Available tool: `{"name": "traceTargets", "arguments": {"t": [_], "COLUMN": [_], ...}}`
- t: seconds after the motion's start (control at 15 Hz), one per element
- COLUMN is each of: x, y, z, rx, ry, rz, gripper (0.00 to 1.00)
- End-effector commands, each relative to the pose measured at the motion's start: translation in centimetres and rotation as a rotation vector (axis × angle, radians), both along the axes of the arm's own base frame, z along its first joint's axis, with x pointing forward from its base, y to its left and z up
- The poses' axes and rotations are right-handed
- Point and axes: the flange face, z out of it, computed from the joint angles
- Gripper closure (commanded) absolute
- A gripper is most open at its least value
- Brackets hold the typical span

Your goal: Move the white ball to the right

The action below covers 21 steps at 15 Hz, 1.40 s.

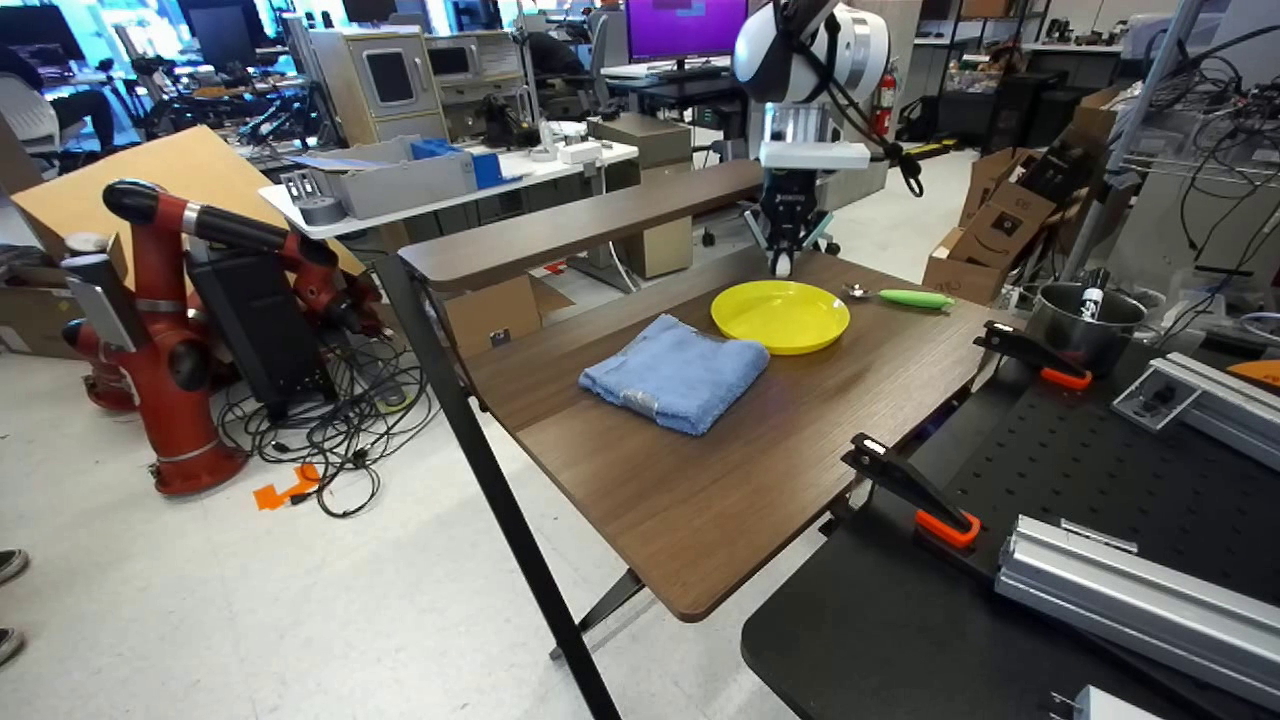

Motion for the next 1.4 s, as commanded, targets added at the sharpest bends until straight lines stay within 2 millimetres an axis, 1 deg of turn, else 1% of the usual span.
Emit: {"name": "traceTargets", "arguments": {"t": [0.0, 0.07, 0.13, 0.47, 0.6, 0.93, 1.07, 1.2, 1.33], "x": [1.2, 1.3, 1.4, 1.9, 2.1, 1.8, 1.4, 0.9, 0.4], "y": [-0.3, -0.2, -0.2, 0.0, 0.1, 0.5, 0.5, 0.4, 0.3], "z": [-0.3, -0.3, -0.4, -0.6, -0.3, 1.1, 2.2, 4.1, 6.6], "rx": [0.027, 0.025, 0.025, 0.025, 0.030, 0.023, 0.030, 0.027, 0.019], "ry": [0.025, 0.034, 0.040, 0.055, 0.050, 0.055, 0.047, 0.023, -0.002], "rz": [-0.054, -0.064, -0.070, -0.087, -0.081, -0.069, -0.057, -0.055, -0.055], "gripper": [0.56, 0.55, 0.50, 0.12, 0.00, 0.00, 0.00, 0.00, 0.00]}}
